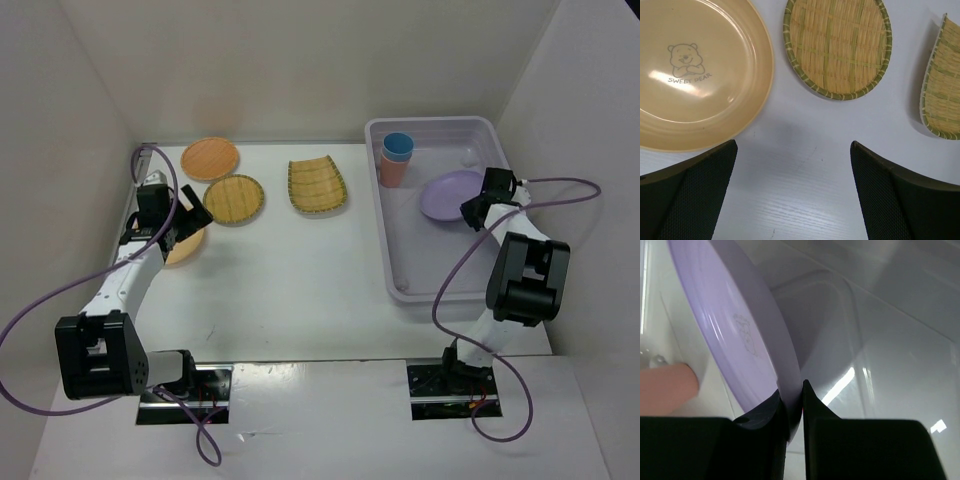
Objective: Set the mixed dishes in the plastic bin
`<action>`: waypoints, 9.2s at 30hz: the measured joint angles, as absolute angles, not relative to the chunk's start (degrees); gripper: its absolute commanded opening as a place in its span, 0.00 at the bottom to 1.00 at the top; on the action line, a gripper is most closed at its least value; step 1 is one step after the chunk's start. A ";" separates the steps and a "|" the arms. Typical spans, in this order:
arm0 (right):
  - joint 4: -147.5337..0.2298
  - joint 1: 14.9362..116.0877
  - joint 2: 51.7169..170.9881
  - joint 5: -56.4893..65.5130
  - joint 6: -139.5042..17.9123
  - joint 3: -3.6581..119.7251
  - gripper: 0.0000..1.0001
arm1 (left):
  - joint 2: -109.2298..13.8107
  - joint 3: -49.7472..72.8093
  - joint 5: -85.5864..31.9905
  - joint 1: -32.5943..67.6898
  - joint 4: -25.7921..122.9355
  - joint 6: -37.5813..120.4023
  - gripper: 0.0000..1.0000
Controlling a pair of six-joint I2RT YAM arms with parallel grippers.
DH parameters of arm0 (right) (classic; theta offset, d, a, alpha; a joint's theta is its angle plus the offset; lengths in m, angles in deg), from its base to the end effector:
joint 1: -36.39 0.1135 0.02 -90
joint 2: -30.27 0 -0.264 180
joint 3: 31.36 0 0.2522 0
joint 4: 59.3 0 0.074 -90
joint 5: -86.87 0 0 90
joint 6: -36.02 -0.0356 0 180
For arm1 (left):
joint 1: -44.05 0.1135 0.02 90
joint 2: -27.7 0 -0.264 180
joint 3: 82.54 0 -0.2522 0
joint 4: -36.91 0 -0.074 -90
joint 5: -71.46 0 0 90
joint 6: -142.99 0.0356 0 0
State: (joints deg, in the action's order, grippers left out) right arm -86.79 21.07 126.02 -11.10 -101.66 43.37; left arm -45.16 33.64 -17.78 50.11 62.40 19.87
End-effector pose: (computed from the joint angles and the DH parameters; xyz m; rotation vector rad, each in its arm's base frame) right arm 0.3404 -0.0984 0.2039 1.3123 2.0198 0.0930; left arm 0.2799 0.0302 0.2640 -0.7397 2.0557 -0.2547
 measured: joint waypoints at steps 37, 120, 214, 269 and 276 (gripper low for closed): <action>-82.90 26.23 124.64 -13.63 -100.44 54.06 0.77 | -43.74 38.60 -3.93 55.21 66.88 1.81 1.00; -82.99 75.54 122.89 17.01 -80.02 68.24 0.78 | -27.31 35.04 -41.48 56.06 72.98 19.89 0.00; -85.02 29.38 148.07 -26.88 -96.09 74.27 0.81 | -66.67 14.82 -43.22 58.27 63.87 25.92 1.00; -88.50 41.14 81.76 0.62 -86.45 41.86 0.83 | -92.48 21.18 -27.55 43.56 15.32 -15.96 0.63; -87.65 41.14 82.26 1.30 -86.45 41.82 0.83 | -93.10 22.66 -25.94 43.34 13.49 -19.15 0.39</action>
State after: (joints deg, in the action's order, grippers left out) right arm -87.65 41.14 82.26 1.30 -86.45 41.82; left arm -93.10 22.66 -25.94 43.34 13.49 -19.15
